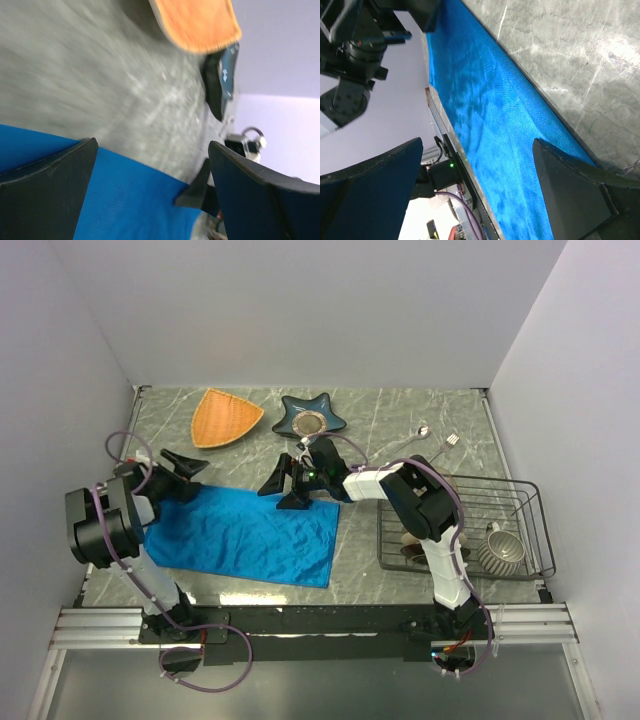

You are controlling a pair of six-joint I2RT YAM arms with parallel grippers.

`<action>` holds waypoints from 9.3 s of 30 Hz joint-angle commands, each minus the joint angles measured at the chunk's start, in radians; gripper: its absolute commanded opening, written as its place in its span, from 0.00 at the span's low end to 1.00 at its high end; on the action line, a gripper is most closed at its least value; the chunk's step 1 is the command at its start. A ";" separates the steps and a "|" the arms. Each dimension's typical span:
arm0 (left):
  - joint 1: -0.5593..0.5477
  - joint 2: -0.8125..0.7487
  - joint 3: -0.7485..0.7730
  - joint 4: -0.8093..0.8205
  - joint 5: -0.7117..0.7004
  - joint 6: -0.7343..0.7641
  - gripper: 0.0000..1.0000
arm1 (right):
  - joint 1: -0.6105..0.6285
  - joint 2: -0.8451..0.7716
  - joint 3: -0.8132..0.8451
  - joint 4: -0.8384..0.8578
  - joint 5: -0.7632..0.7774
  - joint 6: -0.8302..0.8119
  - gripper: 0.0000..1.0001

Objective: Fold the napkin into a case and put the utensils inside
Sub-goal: Smooth out the rectangle-folded napkin at the center of the board, then pick up the rectangle-folded napkin from the center of the board, then fold the rectangle-folded napkin at the center of the board.

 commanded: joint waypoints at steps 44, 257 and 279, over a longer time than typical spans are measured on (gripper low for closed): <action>-0.008 0.018 0.011 -0.031 -0.062 0.079 0.99 | 0.037 0.180 0.241 0.130 -0.067 0.193 1.00; 0.263 -0.456 0.560 -1.480 0.095 1.155 0.99 | 0.191 -0.016 0.689 -0.548 0.029 -0.080 0.88; 0.187 -0.330 0.476 -1.614 -0.019 1.308 0.64 | 0.197 -0.067 0.359 -0.667 0.135 -0.462 0.19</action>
